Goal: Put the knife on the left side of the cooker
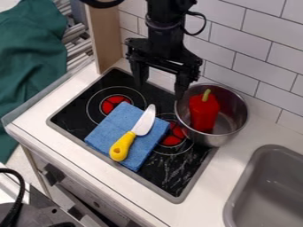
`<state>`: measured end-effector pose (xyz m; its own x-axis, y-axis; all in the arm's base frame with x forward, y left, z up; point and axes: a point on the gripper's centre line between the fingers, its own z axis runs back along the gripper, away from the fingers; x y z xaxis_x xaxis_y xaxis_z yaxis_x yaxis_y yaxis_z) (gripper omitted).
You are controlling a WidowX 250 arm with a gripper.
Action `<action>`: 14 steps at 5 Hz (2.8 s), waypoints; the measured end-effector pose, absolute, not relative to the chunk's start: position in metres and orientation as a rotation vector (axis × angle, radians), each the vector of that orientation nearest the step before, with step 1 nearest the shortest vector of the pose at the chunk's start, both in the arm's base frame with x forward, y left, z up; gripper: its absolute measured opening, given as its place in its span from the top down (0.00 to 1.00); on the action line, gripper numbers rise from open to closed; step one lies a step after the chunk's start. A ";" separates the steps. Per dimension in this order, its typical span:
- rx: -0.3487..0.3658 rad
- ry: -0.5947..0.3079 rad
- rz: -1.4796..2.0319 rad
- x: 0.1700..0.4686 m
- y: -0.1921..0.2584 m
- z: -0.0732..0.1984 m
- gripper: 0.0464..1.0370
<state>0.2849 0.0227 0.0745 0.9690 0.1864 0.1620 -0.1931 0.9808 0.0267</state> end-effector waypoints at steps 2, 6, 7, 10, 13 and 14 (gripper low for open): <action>0.021 -0.116 0.217 0.268 0.028 0.057 0.03; 0.010 -0.005 0.241 0.228 0.063 0.005 0.03; -0.018 0.016 0.259 0.222 0.065 -0.008 0.03; -0.058 0.030 0.299 0.214 0.069 -0.032 0.03; -0.057 0.034 0.291 0.216 0.069 -0.037 0.58; -0.057 0.034 0.289 0.217 0.068 -0.038 0.58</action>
